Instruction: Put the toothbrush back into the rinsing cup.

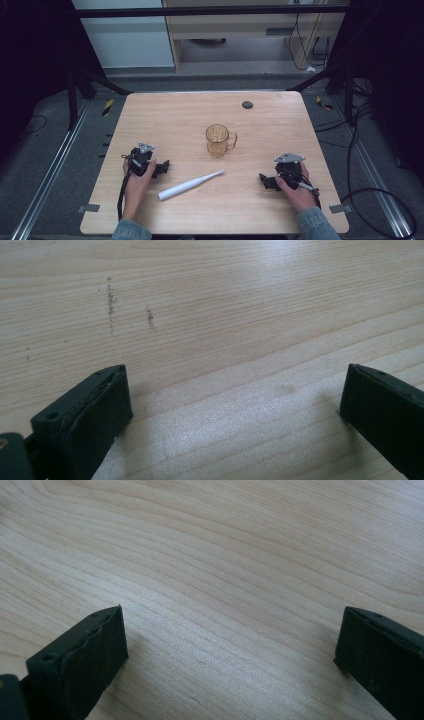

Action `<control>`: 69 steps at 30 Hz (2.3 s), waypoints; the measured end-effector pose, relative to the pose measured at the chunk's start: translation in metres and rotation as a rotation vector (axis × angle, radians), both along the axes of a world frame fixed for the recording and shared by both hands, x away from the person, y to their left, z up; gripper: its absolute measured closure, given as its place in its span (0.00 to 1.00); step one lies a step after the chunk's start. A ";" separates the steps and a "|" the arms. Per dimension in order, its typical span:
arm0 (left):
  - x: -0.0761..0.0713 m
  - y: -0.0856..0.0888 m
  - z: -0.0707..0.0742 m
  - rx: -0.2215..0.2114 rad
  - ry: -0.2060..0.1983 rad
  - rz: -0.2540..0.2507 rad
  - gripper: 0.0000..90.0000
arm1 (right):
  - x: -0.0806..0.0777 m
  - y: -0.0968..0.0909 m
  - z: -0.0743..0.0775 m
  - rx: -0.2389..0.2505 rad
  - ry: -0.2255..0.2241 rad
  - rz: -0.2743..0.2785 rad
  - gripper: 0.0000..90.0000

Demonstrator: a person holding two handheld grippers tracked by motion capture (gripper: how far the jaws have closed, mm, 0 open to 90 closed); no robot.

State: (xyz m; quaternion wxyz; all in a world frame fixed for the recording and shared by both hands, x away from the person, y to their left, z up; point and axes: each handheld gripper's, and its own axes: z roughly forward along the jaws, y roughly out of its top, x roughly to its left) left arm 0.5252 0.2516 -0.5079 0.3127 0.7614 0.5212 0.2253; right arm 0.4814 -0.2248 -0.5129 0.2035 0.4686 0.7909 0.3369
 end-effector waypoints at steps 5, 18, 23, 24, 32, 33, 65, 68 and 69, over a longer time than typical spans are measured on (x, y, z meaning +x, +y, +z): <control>0.000 0.001 0.003 0.002 -0.008 -0.006 0.06 | 0.000 0.000 0.000 0.004 0.003 0.000 0.00; -0.013 0.010 0.035 -0.020 -0.157 -0.009 0.06 | -0.001 -0.001 0.000 0.006 0.003 0.002 0.00; -0.031 0.018 0.061 -0.001 -0.165 -0.058 0.07 | -0.001 -0.001 0.000 0.004 0.002 0.000 0.00; -0.035 0.017 0.064 -0.003 -0.169 -0.069 0.07 | -0.002 -0.001 0.000 0.005 0.003 0.000 0.00; -0.051 -0.013 0.083 0.090 -0.123 -0.184 0.07 | -0.002 -0.001 0.001 0.013 0.013 -0.004 0.00; -0.053 -0.019 0.085 0.149 -0.096 -0.203 0.07 | -0.002 -0.001 0.001 0.013 0.013 -0.004 0.00; -0.070 -0.125 0.071 0.415 0.078 -0.528 0.09 | -0.001 -0.002 0.000 -0.001 -0.001 0.004 0.00; -0.065 -0.133 0.068 0.448 0.109 -0.556 0.14 | -0.001 -0.002 0.000 -0.001 -0.001 0.004 0.00; -0.064 -0.135 0.067 0.456 0.118 -0.562 0.17 | -0.001 -0.002 0.000 -0.001 -0.001 0.004 0.00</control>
